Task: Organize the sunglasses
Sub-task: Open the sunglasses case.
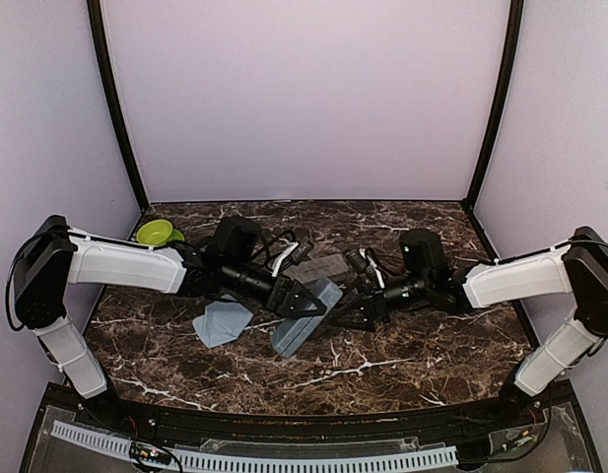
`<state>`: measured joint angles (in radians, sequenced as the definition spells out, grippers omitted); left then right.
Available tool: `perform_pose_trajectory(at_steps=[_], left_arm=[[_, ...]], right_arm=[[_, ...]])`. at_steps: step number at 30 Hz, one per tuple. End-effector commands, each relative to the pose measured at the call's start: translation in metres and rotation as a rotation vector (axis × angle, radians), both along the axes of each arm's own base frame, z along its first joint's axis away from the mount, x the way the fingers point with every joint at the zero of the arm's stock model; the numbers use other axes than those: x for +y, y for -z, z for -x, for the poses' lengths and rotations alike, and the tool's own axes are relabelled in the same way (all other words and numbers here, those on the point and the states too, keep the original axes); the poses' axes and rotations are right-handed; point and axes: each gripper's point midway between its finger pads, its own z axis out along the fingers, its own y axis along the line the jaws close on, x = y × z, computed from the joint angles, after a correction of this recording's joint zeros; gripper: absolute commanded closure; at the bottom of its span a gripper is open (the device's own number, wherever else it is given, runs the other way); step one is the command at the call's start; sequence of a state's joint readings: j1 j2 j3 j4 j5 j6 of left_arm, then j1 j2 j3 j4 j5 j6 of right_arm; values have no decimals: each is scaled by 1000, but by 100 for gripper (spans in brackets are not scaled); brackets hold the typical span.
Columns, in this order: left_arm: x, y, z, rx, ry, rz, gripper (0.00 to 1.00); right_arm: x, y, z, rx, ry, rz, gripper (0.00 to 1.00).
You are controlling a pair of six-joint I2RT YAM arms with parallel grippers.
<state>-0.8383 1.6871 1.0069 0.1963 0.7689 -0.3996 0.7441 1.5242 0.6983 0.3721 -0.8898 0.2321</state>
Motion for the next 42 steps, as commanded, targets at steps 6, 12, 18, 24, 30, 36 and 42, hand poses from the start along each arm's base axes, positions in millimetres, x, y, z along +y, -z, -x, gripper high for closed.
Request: perform_pose_trajectory(at_steps=[6, 12, 18, 24, 30, 36, 42], left_arm=[[-3, -12, 19, -27, 72, 57, 64], [-4, -14, 21, -25, 81, 68, 64], [-4, -12, 21, -15, 85, 69, 64], [-4, -10, 22, 0, 84, 70, 60], [-5, -9, 26, 22, 97, 91, 45], [-4, -3, 26, 22, 98, 77, 29], [-3, -2, 25, 13, 92, 69, 18]], right_arm=[[12, -24, -7, -45, -10, -70, 8], [9, -24, -1, -42, -33, -70, 20], [9, -24, 2, -39, -49, -78, 30], [9, -24, 1, -44, -47, -82, 30], [5, -22, -1, -43, -37, -81, 30], [3, -23, -3, -47, -28, -84, 30], [2, -21, 3, -25, -66, -79, 84]])
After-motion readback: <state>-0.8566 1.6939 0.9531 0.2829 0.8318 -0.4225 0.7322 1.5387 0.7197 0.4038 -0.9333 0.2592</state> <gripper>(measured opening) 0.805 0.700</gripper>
